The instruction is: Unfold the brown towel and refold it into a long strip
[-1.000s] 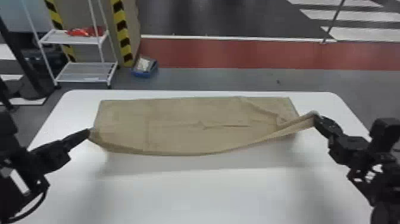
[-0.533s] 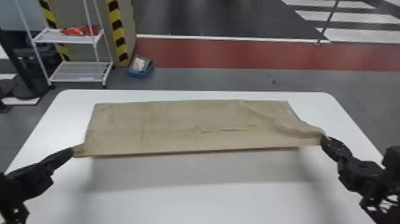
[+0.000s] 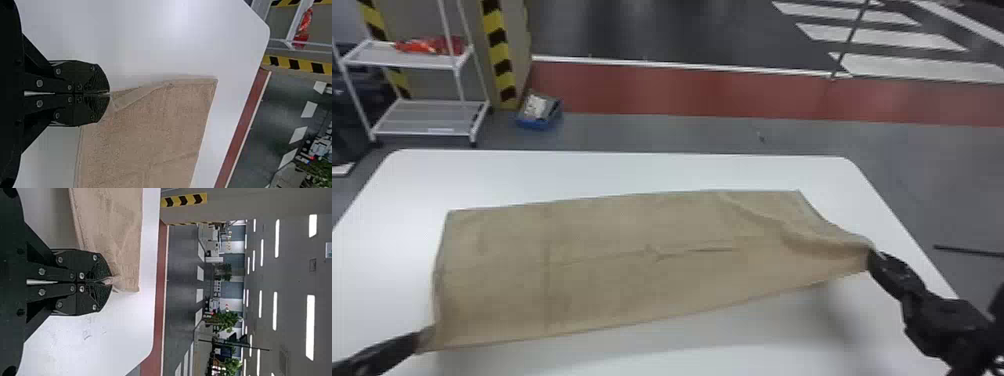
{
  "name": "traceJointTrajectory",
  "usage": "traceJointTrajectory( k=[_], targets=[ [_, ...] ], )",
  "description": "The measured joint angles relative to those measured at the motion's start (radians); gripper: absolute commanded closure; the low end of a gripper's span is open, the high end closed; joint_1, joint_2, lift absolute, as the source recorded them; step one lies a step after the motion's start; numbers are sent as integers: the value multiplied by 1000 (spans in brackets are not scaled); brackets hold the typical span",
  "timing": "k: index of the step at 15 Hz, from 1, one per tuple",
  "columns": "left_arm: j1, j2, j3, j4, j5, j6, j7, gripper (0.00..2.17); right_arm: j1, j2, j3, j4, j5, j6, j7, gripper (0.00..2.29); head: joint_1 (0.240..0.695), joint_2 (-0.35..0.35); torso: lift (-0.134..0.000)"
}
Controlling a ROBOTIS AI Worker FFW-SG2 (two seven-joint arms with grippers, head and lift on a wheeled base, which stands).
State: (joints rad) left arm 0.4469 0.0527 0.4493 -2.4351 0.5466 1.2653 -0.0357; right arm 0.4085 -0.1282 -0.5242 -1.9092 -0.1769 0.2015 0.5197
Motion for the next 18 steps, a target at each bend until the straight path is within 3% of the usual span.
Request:
traceJointTrajectory(
  k=[5, 7, 13, 16, 18],
  targets=[
    [44, -26, 27, -85, -2, 35, 5, 1696, 82, 31, -107, -82, -19, 191, 60, 1318, 695, -240, -123],
    [35, -27, 23, -45, -4, -11, -13, 1696, 93, 32, -108, -64, -11, 187, 59, 1207, 695, -245, -123],
    [16, -27, 16, 29, -7, -100, -46, 1696, 80, 23, -75, -60, 55, 184, 60, 1200, 695, -220, -123],
    [28, -27, 18, -17, -12, -98, -10, 1696, 56, 22, -77, -92, 72, 203, 60, 1197, 695, -206, -123],
    [23, -26, 17, -53, -25, -97, 12, 1696, 12, 19, -86, -126, 92, 297, 61, 1197, 695, -203, -123]
  ],
)
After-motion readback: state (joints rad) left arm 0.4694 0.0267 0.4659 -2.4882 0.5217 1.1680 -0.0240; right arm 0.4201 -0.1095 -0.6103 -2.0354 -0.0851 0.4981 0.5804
